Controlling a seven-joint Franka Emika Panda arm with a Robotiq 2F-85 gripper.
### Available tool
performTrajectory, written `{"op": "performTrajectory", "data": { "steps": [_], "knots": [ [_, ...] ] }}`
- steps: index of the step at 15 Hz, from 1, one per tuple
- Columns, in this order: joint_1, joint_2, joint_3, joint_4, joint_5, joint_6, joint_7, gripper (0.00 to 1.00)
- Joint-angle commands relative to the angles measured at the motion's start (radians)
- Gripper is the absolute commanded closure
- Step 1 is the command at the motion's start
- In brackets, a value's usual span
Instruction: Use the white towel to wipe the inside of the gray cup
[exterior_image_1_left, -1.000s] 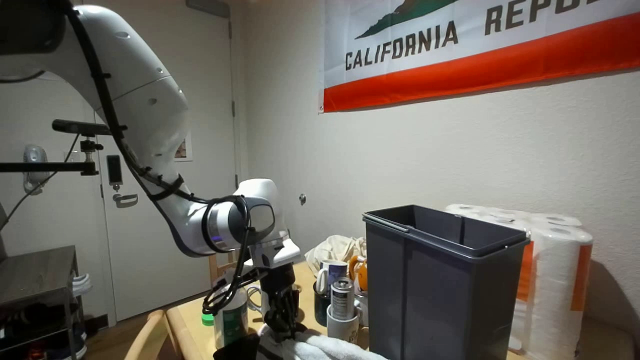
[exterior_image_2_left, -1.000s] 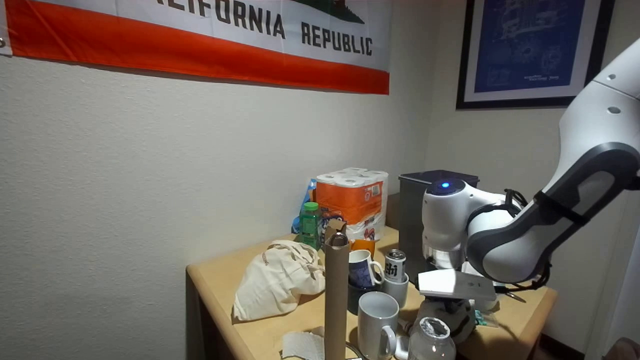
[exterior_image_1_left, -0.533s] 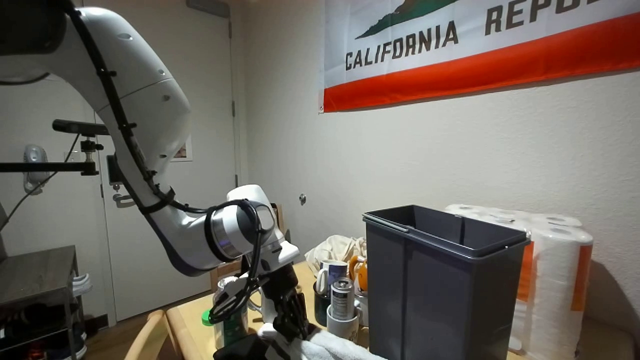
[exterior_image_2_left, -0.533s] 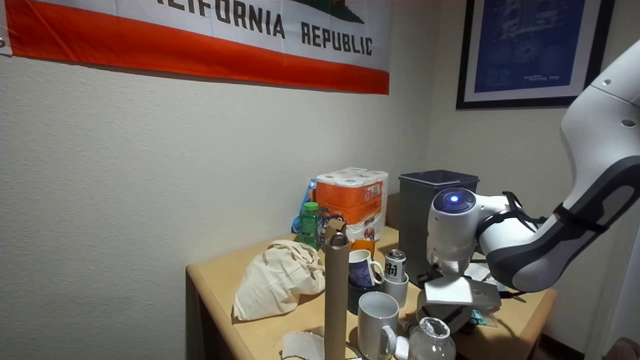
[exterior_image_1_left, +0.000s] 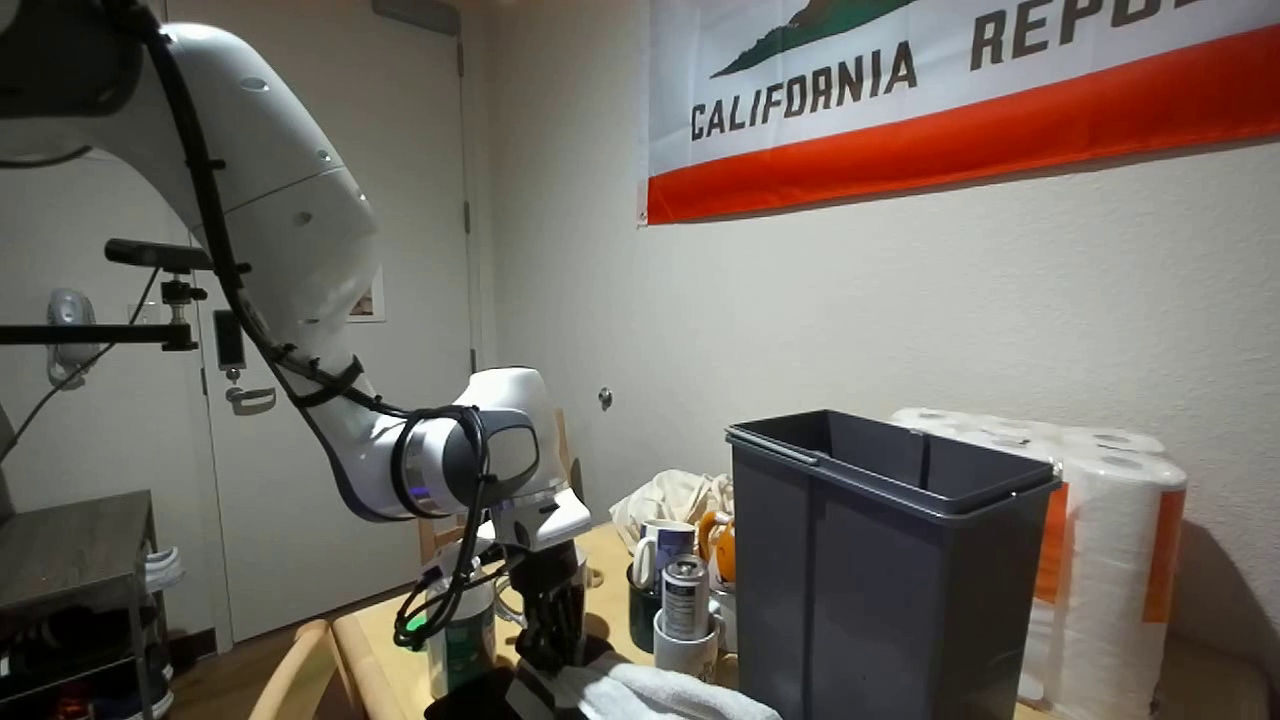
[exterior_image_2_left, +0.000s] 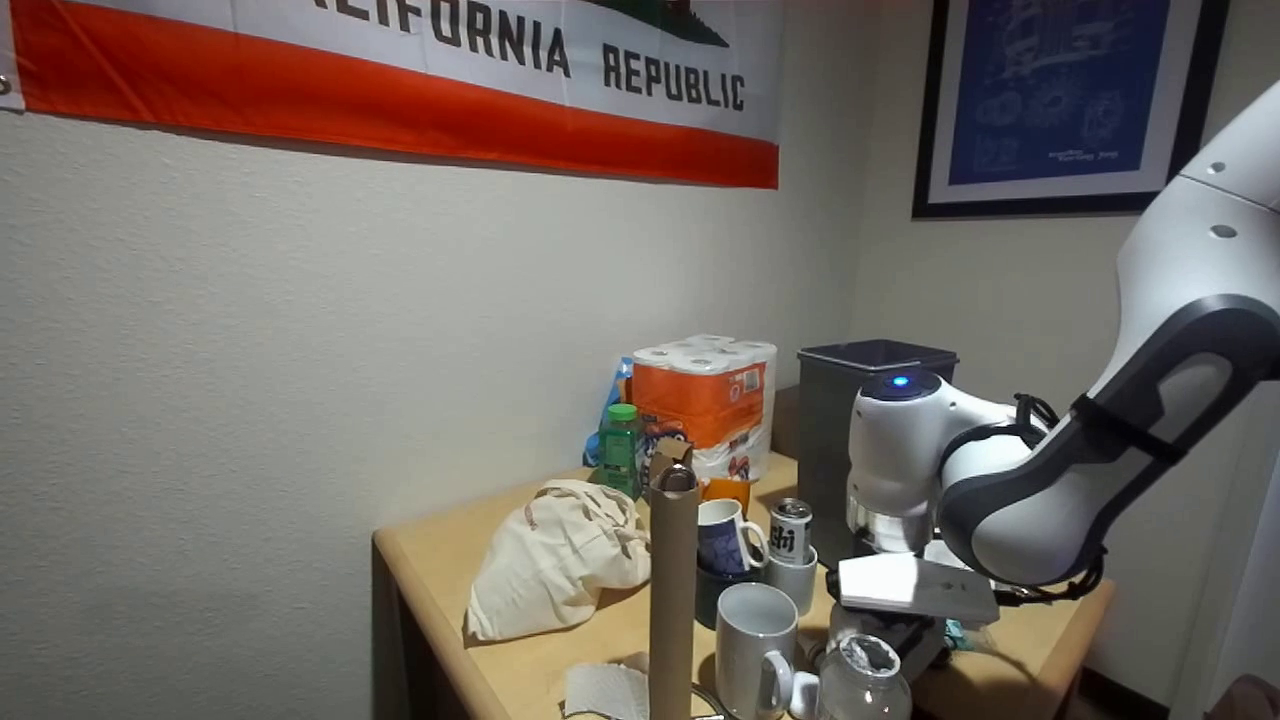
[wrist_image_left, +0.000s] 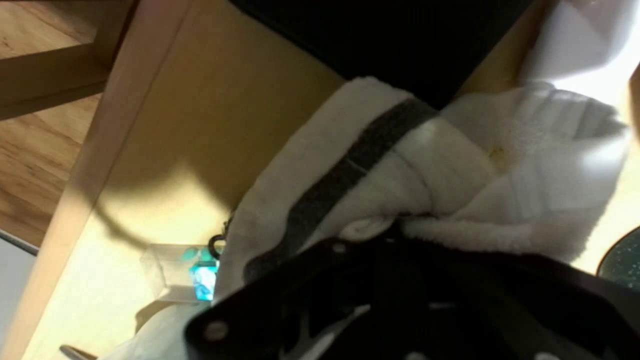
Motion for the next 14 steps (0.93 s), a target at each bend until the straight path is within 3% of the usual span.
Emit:
{"op": "performTrajectory", "data": {
  "steps": [1, 3, 6, 11, 14],
  "knots": [
    [0.025, -0.019, -0.027, -0.019, 0.008, 0.068, 0.007, 0.99],
    [0.044, -0.021, -0.057, -0.015, -0.046, 0.069, 0.02, 0.99],
    [0.043, -0.043, -0.057, -0.022, -0.043, 0.033, -0.036, 0.99],
    [0.011, -0.157, 0.002, -0.052, 0.122, 0.013, -0.238, 0.99],
    [0.014, -0.263, 0.029, -0.054, 0.208, -0.067, -0.345, 0.99]
  ]
}}
